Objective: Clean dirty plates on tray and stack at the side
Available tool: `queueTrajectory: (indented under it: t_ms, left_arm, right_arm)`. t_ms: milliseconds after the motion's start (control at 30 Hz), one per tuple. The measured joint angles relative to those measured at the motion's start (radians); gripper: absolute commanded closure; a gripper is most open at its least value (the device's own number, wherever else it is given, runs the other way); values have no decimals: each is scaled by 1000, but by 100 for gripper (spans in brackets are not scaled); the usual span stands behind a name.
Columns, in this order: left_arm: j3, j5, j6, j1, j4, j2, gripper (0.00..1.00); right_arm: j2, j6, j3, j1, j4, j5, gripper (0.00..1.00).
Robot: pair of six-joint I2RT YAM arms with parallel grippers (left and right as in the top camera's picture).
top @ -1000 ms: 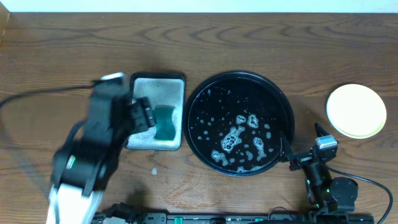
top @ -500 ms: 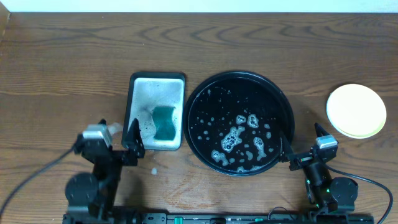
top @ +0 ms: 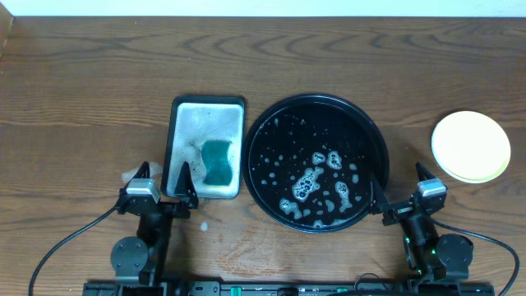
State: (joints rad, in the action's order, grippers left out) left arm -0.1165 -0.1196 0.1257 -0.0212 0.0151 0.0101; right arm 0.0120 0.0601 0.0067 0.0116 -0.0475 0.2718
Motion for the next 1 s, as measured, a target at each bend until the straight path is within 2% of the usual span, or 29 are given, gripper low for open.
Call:
queueTrajectory:
  t_ms: [133,200,1000]
  left_arm:
    - [84,3,0,0,-72,0,17]
    - [108,3,0,0,-59,0,17]
    - [105,25,0,0,2,0,17]
  right_arm:
    - [0,0,0,0,0,0,1]
    - [0,0,0,0,0,0,1]
    - [0,0,0,0,0,0,1]
